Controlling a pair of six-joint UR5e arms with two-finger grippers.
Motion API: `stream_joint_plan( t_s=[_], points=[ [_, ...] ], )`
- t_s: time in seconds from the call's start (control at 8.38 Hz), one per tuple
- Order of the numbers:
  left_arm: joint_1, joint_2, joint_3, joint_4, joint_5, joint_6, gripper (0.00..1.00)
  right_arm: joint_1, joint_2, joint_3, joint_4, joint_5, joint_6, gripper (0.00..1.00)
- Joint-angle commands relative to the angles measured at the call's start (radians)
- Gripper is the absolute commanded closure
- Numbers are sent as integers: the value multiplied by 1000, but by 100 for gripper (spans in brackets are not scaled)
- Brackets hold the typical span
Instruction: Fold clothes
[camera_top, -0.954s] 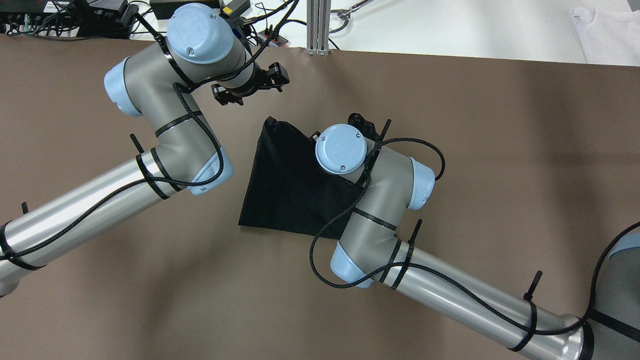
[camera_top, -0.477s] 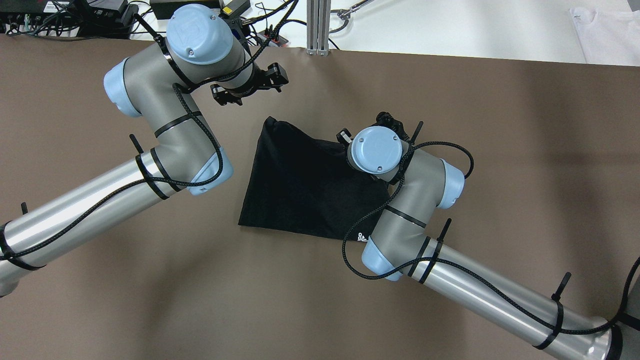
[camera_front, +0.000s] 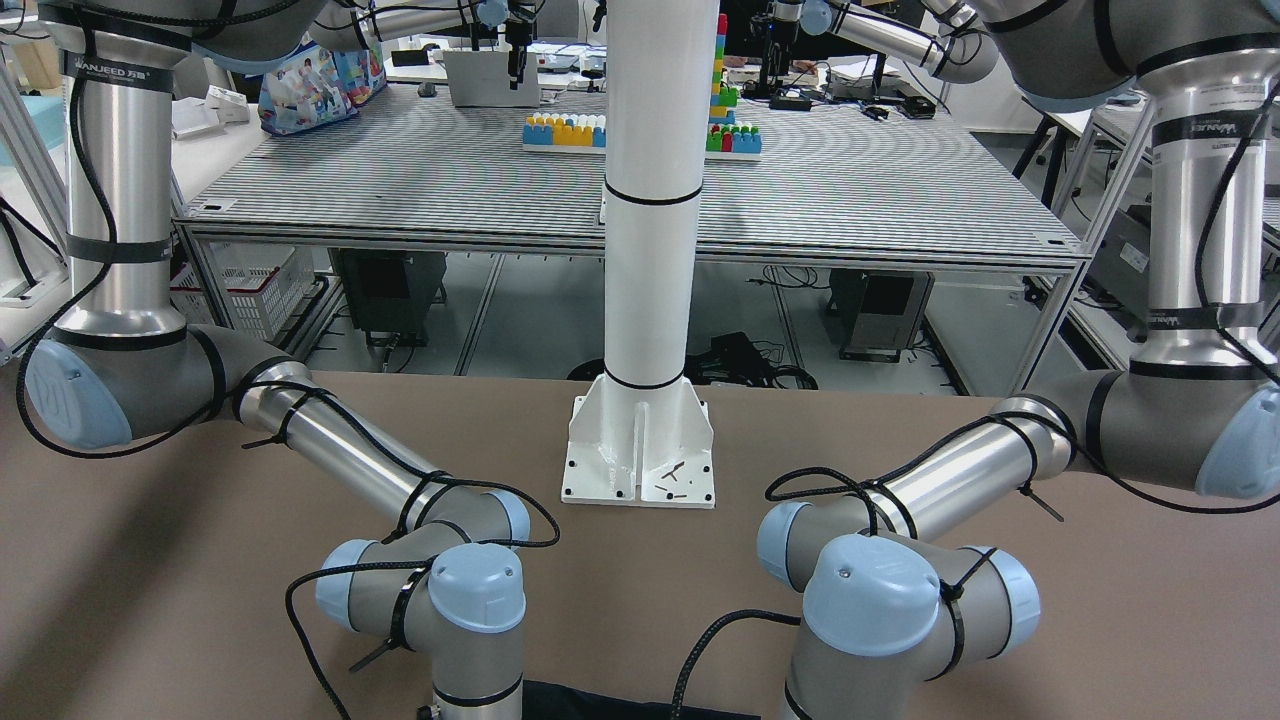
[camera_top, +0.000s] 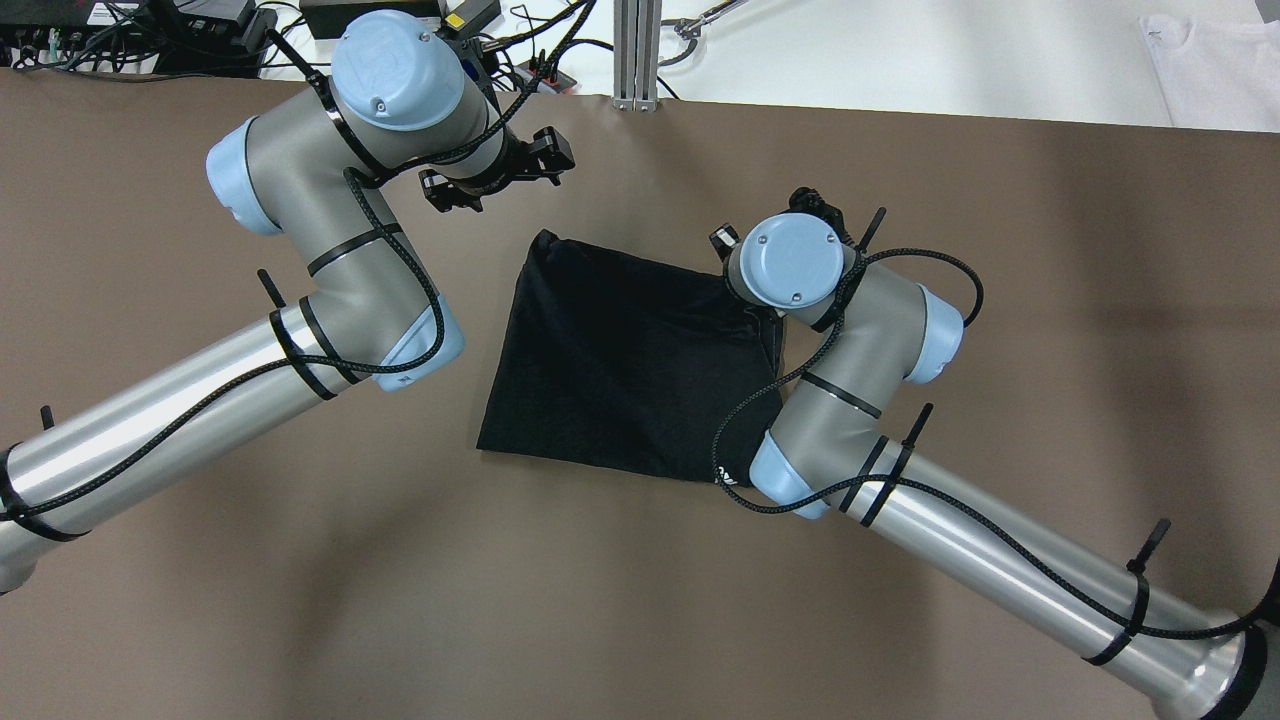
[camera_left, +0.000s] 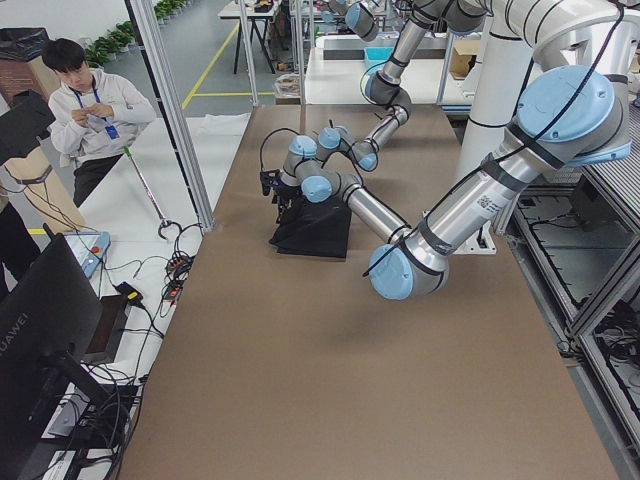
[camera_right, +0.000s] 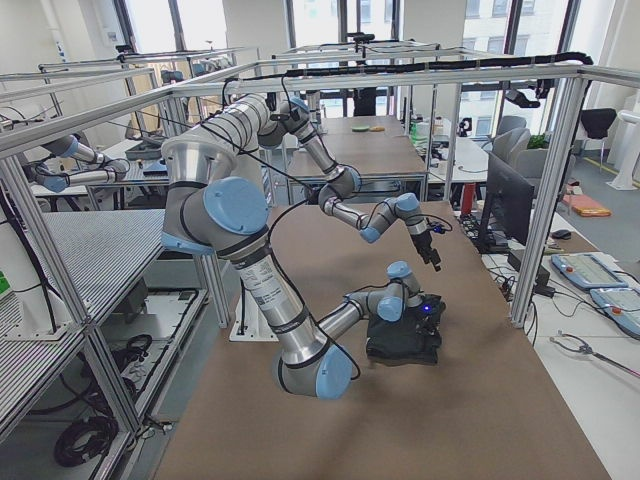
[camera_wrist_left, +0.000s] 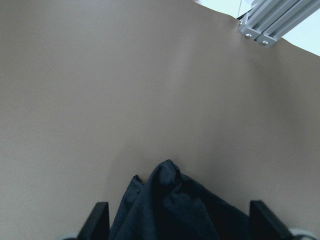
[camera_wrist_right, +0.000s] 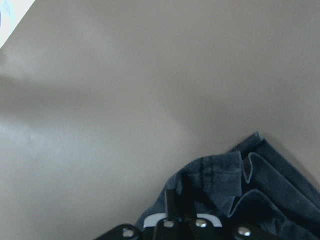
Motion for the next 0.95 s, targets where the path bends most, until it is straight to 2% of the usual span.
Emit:
stream_joint_plan(
  t_s=[0.0,0.12,0.48,0.6,0.83],
  points=[
    [0,2,0,0,0,1,0,61,8,-107,9,-40,-15,70],
    [0,2,-2,0,0,0,0,72,13,-108,9,-54,-111,6],
    [-32,2,-29,12,-43,70,0,75,85,-99,0,-15,-376,5],
    [-75,23,-31,14,-114,143,0,79,84,-99,-17,5,-495,5],
    [-147,188,-96,12,-127,344,0,99,29,-88,-72,41,-788,5]
  ],
)
